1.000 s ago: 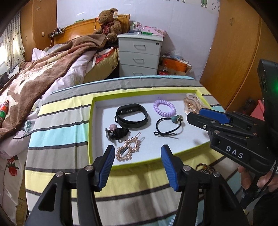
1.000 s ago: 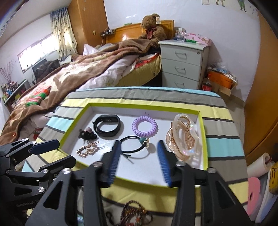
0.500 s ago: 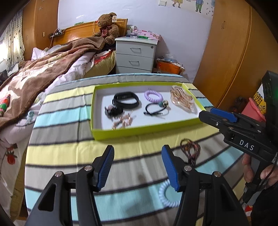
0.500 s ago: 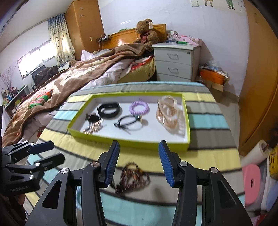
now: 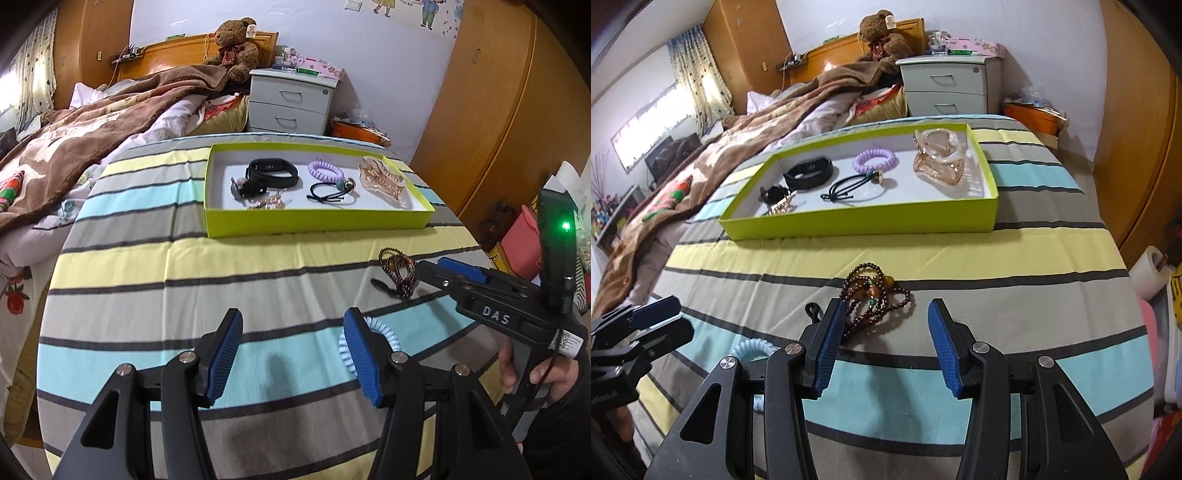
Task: Organize jewelry
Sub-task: 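Withdraw both open tools from the box toward the remaining jewelry, then grasp the brown beaded bracelet with the right tool while the left grasps the light-blue coil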
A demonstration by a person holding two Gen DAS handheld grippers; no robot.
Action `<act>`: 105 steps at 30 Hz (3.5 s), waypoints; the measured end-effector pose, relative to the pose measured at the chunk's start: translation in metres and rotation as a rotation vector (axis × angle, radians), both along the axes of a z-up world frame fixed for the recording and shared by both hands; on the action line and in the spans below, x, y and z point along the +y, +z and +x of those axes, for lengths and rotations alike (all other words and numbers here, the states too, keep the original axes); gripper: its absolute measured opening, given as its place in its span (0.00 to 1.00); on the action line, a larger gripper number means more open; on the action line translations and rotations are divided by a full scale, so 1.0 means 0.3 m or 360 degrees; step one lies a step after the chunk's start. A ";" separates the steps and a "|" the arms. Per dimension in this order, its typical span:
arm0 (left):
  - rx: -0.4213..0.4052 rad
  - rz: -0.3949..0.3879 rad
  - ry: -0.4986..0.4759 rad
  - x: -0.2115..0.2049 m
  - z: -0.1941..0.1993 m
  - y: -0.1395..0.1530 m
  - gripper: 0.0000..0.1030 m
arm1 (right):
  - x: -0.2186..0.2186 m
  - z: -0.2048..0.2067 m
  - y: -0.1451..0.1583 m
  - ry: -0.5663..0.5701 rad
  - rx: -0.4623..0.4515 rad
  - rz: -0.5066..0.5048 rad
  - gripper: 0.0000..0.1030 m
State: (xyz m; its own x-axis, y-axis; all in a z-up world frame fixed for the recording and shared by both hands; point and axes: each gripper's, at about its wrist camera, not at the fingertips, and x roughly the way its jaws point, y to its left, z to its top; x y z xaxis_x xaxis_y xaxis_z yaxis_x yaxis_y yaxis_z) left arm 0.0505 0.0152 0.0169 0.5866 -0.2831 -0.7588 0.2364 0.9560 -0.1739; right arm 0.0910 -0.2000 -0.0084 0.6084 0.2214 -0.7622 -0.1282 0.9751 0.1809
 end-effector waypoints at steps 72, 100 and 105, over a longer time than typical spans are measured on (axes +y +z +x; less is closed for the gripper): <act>0.0063 0.0303 -0.0137 -0.203 0.050 -0.107 0.56 | -0.214 -0.050 0.024 -0.0120 -0.0097 0.0194 0.13; 0.0065 0.0229 -0.0124 -0.188 0.061 -0.098 0.23 | -0.073 -0.069 -0.029 0.0523 -0.0065 -0.0330 0.46; 0.0050 0.0263 -0.0140 -0.201 0.054 -0.099 0.26 | -0.068 -0.066 -0.029 0.0490 -0.0069 -0.0352 0.24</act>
